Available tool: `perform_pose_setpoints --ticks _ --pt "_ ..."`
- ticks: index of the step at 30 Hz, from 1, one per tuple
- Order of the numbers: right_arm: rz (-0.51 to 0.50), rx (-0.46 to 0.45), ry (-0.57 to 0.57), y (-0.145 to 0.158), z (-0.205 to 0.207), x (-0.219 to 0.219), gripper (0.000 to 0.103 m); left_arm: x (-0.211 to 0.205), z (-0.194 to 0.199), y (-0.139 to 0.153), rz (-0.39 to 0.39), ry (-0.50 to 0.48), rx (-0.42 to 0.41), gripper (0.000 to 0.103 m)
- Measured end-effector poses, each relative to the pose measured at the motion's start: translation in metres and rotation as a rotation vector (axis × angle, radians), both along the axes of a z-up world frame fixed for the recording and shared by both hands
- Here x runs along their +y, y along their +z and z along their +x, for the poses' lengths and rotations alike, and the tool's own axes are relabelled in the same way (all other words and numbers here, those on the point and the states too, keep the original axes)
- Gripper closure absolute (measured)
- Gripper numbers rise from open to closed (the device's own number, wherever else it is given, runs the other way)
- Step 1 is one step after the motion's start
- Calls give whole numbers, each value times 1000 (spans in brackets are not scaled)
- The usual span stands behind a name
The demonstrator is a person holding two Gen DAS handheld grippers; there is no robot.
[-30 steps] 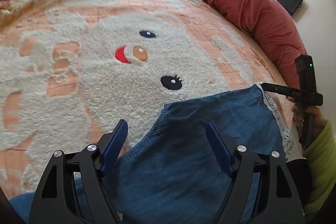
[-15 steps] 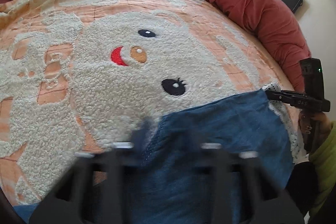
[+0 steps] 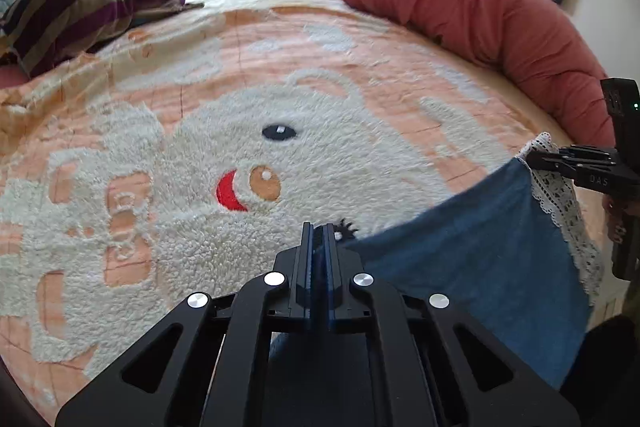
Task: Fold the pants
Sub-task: 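Grasp the denim with the left gripper while the right grasps the lace hem, then lay the lace-trimmed leg flat and open both grippers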
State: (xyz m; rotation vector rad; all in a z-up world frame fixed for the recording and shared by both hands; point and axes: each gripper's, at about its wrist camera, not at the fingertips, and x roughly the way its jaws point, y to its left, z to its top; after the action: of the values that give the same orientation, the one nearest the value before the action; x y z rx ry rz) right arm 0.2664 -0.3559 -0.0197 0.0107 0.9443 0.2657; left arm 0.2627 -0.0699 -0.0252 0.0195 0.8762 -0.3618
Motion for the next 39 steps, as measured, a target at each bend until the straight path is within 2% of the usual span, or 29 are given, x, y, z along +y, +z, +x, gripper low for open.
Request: perform_pose_setpoints --ticks 5,8,9,11,13,17,19,22,24,28,31,35,39 --pt "-83 70 10 -28 12 10 85 8 8 -20 -23 27 56 97" --pt "-94 52 -24 -28 11 5 76 12 5 -13 -29 44 32 96" --pt "-77 45 -48 -26 9 -1 69 14 3 -10 -32 49 29 94" --pt "-36 19 -89 -18 1 -13 66 19 -3 -1 -47 65 14 84" --pt "-18 -25 -111 -6 -10 -22 66 24 -11 9 -55 78 4 67" --pt "57 -88 -118 16 -32 -35 66 33 -35 27 -68 82 -18 56" --pt "77 -113 -111 27 -45 -38 62 33 -50 36 -56 72 -38 45" --pt "117 -114 -80 32 -66 -41 60 36 -71 47 -51 50 -61 40" --pt "120 -84 -55 29 -83 -41 60 39 -85 49 -62 44 -63 40" --pt "49 -45 14 25 -110 -32 60 38 -114 46 -71 17 -55 40" --pt "35 -5 78 25 -124 -29 59 35 -134 39 -66 3 -44 40" --pt "7 80 120 7 -136 -30 59 33 -153 23 -32 -1 -15 40" --pt "55 169 114 -14 -137 -36 59 29 -165 5 28 1 23 40"
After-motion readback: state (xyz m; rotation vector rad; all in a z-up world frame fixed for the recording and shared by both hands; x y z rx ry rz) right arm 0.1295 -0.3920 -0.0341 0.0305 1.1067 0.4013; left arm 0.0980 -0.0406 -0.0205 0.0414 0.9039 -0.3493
